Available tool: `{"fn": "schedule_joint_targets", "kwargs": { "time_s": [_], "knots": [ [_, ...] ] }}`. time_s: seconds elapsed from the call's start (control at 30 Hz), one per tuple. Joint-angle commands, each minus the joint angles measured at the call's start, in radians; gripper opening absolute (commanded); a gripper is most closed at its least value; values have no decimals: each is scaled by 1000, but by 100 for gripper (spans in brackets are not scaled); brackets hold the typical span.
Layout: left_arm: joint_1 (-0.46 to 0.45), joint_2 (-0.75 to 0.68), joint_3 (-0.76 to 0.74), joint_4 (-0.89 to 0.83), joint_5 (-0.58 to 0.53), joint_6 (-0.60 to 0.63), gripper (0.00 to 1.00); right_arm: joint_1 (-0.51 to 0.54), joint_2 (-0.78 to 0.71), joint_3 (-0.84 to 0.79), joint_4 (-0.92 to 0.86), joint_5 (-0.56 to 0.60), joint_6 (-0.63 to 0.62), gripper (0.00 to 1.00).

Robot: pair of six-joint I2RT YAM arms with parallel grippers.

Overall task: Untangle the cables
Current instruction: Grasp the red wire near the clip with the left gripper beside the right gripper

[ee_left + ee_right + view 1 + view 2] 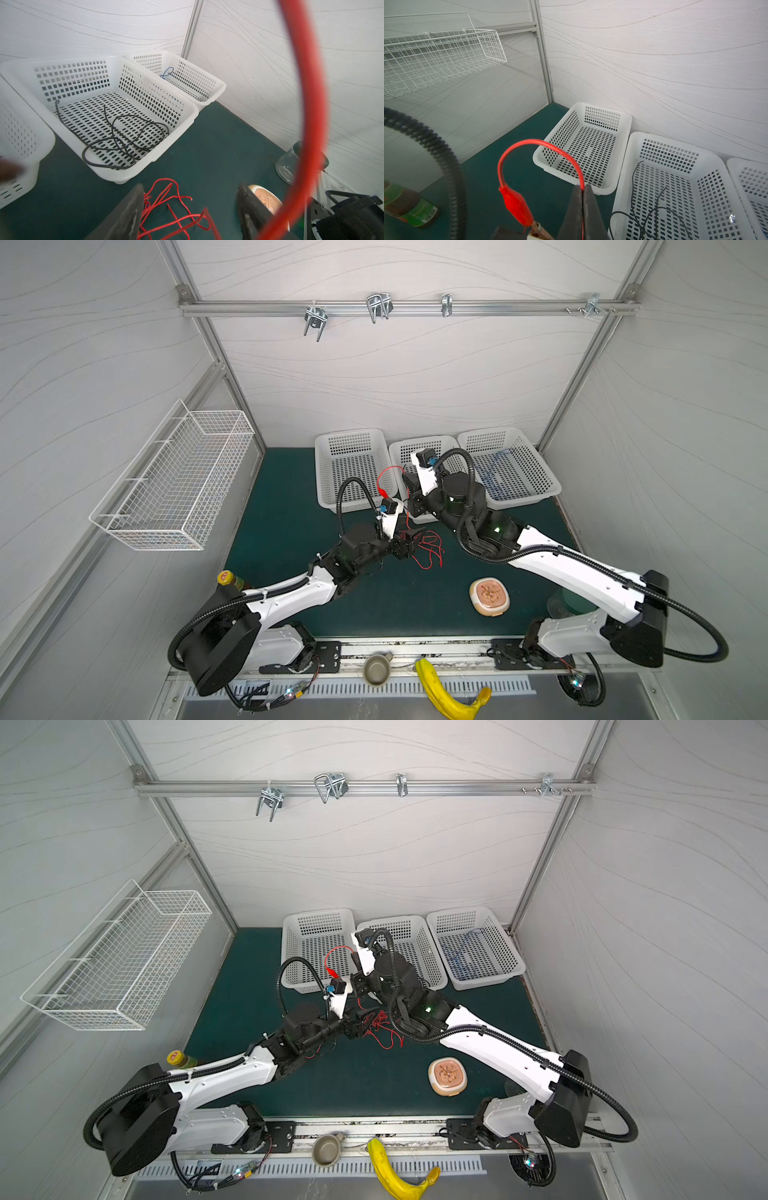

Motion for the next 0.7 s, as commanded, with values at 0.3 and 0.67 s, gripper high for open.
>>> {"fn": "schedule_joint_targets", "kwargs": {
  "time_s": [0.3, 0.67],
  "knots": [
    [-6, 11, 133, -187, -96, 21, 3, -78, -72, -112, -3, 78, 66, 0],
    [-6, -75, 308, -550, -130, 57, 0, -142, -91, -273, -90, 65, 228, 1]
  ]
}}
